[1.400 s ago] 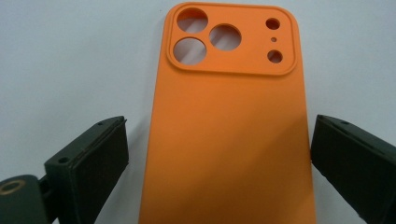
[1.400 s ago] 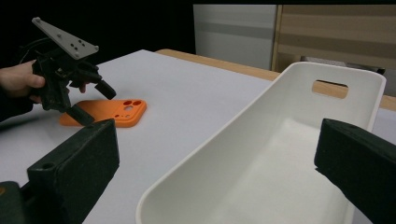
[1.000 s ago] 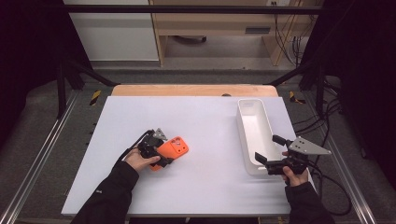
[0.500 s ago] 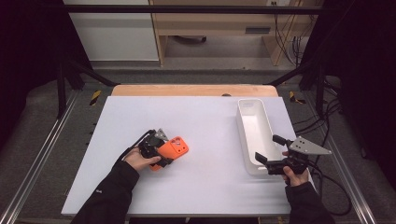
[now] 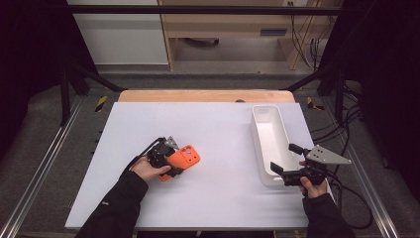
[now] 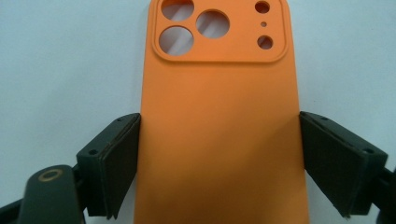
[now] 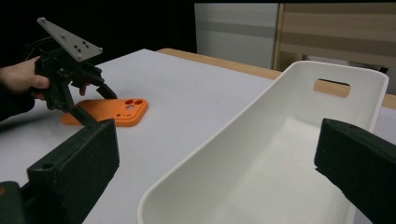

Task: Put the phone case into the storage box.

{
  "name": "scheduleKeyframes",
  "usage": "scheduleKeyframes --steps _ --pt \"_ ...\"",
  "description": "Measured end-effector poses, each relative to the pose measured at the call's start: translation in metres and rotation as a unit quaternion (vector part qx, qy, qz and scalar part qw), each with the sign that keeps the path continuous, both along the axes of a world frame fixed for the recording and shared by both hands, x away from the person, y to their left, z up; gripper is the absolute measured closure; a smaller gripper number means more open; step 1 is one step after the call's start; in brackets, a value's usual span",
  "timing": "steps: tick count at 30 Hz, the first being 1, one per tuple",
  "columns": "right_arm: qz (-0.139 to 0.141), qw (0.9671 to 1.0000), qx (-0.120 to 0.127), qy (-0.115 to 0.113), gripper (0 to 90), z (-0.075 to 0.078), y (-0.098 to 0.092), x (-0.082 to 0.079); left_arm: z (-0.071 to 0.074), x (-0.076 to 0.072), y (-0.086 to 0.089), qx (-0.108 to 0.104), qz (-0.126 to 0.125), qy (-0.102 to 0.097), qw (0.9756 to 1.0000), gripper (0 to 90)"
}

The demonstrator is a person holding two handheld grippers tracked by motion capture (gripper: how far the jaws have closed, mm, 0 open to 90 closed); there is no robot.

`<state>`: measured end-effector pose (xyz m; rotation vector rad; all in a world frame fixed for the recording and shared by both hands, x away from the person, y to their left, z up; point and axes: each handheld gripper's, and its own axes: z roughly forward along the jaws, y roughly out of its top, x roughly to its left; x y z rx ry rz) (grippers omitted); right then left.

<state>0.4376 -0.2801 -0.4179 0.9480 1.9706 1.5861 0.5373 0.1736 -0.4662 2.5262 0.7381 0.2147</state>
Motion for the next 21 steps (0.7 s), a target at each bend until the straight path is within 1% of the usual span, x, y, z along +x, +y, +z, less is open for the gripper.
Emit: scheduleKeyframes --steps 5,7,9,11,13,14,15,17,18,21 --pt "0.000 1.0000 0.000 0.000 0.6 0.000 0.000 0.000 0.000 0.000 0.000 -0.001 -0.003 -0.001 1.0000 15.6" --pt "0.001 1.0000 0.000 -0.001 0.6 0.000 0.000 0.000 0.001 -0.001 0.000 -0.005 -0.008 0.001 1.0000 15.6" --pt "0.001 1.0000 0.001 -0.001 0.6 0.000 0.000 0.000 0.001 -0.001 -0.001 -0.004 -0.011 0.002 0.9999 15.6" --pt "0.003 1.0000 0.000 0.000 0.6 0.000 0.000 0.000 0.003 -0.003 -0.002 -0.006 -0.017 -0.002 0.9998 15.6" --pt "0.003 1.0000 0.000 0.000 0.6 0.000 0.000 0.000 0.004 -0.004 -0.002 -0.006 -0.017 -0.004 0.9998 15.6" --pt "0.004 1.0000 -0.001 0.000 0.6 0.000 0.000 0.000 0.006 -0.005 -0.002 -0.010 -0.018 -0.008 0.9998 15.6" --pt "0.006 1.0000 0.000 0.000 0.6 0.000 0.000 0.000 0.006 -0.005 -0.002 -0.010 -0.018 -0.008 0.9998 15.6" --pt "0.005 1.0000 -0.002 0.000 0.6 0.000 0.001 0.000 0.012 -0.007 -0.001 -0.018 -0.017 -0.014 0.9996 15.6" --pt "0.005 1.0000 -0.002 0.000 0.6 0.000 0.001 0.000 0.012 -0.007 -0.001 -0.018 -0.017 -0.014 0.9996 15.6" --pt "0.007 1.0000 -0.004 0.000 0.6 0.000 0.001 0.000 0.018 -0.010 0.000 -0.032 -0.020 -0.020 0.9991 15.6"
